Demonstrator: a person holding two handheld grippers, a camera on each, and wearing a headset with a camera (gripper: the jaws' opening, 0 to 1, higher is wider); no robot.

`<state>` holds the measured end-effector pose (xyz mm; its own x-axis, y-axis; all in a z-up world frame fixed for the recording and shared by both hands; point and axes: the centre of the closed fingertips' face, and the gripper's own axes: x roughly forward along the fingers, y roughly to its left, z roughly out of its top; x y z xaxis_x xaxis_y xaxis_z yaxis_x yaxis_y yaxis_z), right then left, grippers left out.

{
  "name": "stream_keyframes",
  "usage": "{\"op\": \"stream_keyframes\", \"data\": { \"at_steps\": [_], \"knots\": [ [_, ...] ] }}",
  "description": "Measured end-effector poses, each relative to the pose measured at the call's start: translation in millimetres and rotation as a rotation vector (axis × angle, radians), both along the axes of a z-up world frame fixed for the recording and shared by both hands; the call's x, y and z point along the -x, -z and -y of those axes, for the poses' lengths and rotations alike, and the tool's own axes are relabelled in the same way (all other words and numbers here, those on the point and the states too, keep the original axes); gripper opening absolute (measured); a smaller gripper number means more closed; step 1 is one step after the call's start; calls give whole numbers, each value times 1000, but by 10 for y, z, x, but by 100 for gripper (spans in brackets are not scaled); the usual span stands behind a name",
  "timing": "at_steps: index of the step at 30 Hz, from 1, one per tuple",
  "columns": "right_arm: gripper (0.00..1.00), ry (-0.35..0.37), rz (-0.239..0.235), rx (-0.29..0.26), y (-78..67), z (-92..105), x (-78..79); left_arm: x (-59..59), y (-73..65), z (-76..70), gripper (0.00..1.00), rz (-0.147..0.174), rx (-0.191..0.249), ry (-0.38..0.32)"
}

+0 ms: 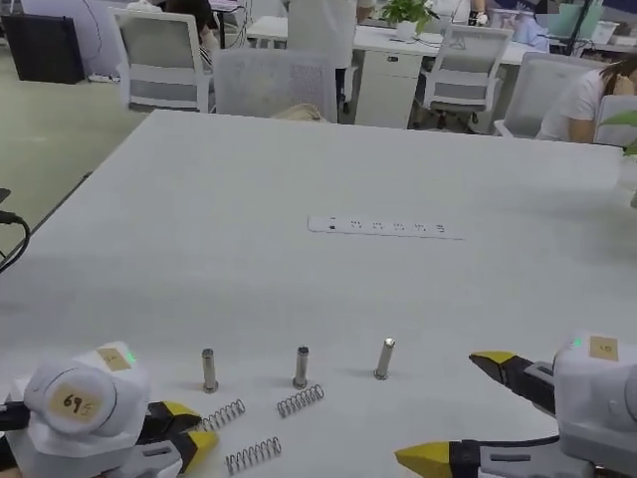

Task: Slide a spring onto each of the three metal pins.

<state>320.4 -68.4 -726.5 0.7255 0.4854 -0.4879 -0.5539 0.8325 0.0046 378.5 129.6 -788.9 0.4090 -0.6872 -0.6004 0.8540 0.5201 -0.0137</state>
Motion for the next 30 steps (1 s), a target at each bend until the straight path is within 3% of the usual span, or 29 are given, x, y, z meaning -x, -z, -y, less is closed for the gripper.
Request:
{"op": "stream_keyframes", "data": {
  "at_steps": [13,30],
  "knots": [
    [91,-4,4,1,-17,-16,-3,-14,-23,-1,3,16,-2,1],
    [90,-14,24,-4,-112,-69,-1,87,-333,18,3,52,48,25]
  ]
}}
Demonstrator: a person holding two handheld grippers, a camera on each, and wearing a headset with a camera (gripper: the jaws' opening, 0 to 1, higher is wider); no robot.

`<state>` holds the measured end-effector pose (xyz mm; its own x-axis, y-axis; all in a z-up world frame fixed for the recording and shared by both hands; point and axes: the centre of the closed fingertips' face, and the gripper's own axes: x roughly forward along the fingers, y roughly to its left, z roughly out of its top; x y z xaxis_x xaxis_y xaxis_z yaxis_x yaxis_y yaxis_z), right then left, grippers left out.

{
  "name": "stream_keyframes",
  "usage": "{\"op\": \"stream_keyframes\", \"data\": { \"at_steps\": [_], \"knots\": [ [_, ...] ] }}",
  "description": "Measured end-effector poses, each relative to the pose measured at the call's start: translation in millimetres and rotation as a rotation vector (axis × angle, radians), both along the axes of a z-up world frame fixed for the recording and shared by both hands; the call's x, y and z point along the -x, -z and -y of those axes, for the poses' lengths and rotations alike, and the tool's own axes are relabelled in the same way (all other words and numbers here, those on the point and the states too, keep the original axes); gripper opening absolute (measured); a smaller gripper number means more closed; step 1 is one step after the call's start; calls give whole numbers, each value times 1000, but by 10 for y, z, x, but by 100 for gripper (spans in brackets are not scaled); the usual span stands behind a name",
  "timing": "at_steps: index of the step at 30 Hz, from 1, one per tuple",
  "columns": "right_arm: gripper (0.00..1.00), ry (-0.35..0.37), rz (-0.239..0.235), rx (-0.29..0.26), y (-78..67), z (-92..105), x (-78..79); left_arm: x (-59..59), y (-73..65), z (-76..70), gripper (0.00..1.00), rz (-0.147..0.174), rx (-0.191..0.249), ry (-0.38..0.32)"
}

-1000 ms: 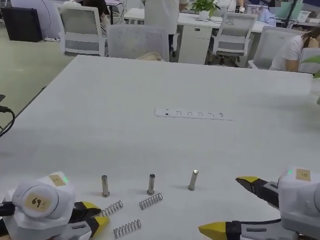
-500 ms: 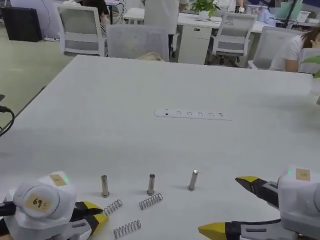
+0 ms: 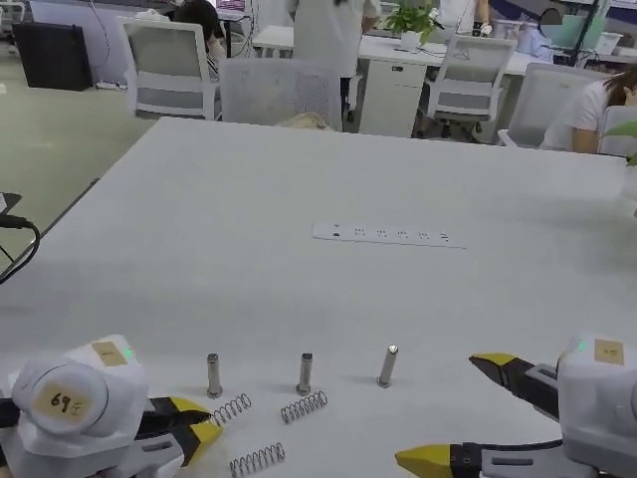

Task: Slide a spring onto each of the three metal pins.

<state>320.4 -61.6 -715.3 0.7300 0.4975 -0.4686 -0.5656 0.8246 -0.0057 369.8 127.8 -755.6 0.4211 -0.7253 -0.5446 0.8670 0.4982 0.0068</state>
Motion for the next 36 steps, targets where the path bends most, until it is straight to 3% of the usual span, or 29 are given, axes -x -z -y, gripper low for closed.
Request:
{"op": "stream_keyframes", "data": {
  "at_steps": [11,19,28,36],
  "knots": [
    [86,-2,19,-10,-100,-27,-10,114,-295,147,3,48,50,64],
    [81,-27,39,-25,-197,-112,-8,180,-379,202,3,66,61,103],
    [73,-90,58,-34,-332,-319,17,286,-481,256,3,87,66,151],
    [60,-180,65,-55,-434,-586,67,420,-559,343,3,106,67,219]
  ]
}}
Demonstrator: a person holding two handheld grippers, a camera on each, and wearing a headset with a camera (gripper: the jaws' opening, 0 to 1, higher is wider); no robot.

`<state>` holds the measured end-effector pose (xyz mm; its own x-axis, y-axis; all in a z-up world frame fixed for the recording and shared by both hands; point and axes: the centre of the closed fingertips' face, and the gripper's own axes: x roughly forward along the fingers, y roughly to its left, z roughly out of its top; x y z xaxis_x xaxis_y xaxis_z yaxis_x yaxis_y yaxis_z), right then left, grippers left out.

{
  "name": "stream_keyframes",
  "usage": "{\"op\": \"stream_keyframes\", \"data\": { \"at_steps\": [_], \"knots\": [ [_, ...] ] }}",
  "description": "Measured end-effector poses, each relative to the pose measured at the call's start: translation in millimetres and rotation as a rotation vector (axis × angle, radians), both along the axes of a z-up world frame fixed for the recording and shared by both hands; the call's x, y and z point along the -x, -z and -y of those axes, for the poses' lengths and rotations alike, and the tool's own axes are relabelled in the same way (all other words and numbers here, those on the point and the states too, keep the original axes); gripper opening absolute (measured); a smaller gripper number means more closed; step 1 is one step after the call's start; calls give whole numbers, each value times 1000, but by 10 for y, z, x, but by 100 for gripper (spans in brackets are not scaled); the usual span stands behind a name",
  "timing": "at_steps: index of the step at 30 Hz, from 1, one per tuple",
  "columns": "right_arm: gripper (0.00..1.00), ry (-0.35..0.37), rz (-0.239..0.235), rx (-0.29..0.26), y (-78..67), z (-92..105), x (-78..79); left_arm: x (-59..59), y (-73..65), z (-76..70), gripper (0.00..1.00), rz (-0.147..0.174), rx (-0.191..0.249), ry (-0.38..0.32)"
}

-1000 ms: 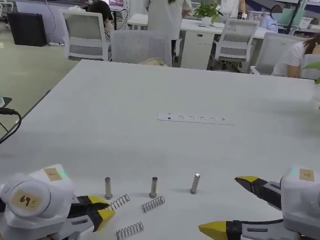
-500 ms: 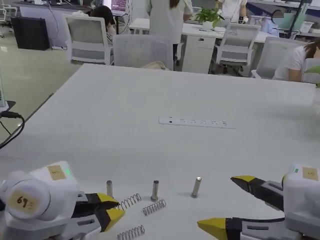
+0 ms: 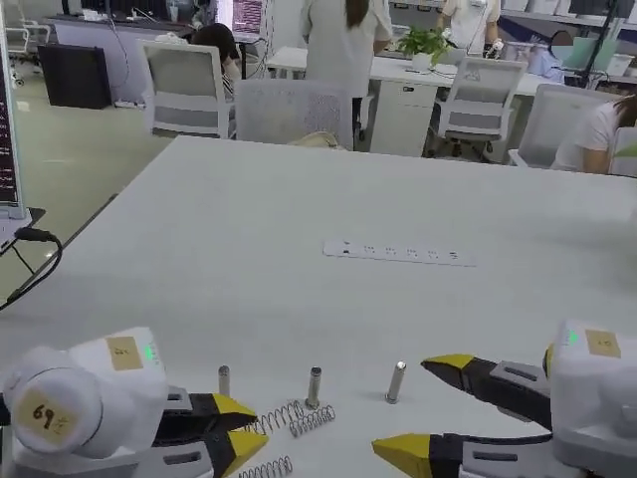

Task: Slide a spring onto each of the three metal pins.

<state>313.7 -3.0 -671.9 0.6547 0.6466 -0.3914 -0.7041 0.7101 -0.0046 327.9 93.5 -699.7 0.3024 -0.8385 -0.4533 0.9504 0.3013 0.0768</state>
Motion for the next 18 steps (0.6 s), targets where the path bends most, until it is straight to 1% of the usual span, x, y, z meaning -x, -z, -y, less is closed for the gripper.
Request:
{"op": "stream_keyframes", "data": {
  "at_steps": [5,7,12,15,18],
  "knots": [
    [55,-31,-13,-16,3,-83,29,50,-30,48,3,9,-3,32],
    [55,-40,-12,-30,-11,-116,40,79,-47,64,3,9,0,43],
    [48,-65,-22,-47,-16,-182,80,159,-84,120,3,11,5,79],
    [44,-78,-23,-45,-16,-220,96,203,-110,152,3,11,11,100],
    [41,-93,-31,-60,-26,-261,114,235,-132,180,3,14,16,116]
  ]
}}
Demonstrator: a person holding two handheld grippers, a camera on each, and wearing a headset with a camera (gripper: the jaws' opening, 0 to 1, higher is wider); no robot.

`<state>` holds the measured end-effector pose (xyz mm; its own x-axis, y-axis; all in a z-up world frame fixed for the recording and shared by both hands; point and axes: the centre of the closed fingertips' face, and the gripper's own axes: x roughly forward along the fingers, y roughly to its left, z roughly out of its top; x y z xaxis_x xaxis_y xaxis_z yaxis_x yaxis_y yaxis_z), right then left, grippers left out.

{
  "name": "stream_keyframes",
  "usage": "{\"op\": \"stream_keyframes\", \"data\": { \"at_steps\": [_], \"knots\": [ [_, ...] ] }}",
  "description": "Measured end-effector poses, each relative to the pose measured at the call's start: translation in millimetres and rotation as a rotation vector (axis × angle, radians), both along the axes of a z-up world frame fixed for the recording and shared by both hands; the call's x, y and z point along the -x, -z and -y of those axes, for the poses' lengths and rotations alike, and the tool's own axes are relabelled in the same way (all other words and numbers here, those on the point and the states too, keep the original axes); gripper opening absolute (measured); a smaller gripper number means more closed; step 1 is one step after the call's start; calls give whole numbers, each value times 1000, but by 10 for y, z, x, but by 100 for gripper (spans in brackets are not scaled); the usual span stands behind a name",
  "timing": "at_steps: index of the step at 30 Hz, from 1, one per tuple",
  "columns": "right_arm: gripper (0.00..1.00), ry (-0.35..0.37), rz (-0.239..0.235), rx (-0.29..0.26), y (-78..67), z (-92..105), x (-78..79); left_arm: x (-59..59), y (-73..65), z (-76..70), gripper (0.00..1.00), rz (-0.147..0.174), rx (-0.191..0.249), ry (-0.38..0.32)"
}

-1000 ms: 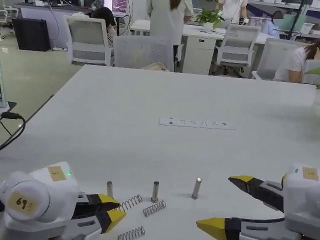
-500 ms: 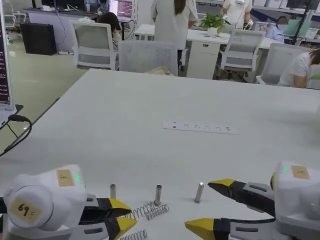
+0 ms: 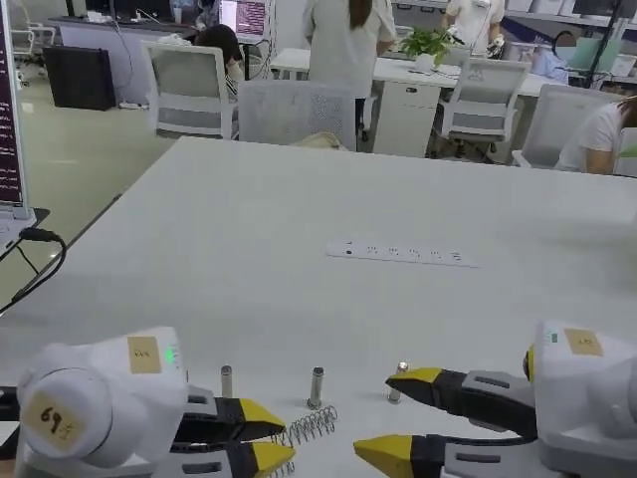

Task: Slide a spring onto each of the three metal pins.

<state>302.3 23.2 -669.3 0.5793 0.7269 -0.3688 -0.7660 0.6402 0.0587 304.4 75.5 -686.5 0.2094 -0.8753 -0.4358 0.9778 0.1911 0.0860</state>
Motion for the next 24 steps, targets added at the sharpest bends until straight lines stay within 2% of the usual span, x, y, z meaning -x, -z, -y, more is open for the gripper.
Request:
{"op": "stream_keyframes", "data": {
  "at_steps": [9,17,24],
  "knots": [
    [31,-62,-29,-25,4,-134,88,107,-70,80,3,3,25,51],
    [27,-105,-41,-38,-2,-204,159,185,-111,135,3,2,42,89],
    [21,-161,-74,-61,-10,-301,273,258,-145,166,3,14,55,130]
  ]
}}
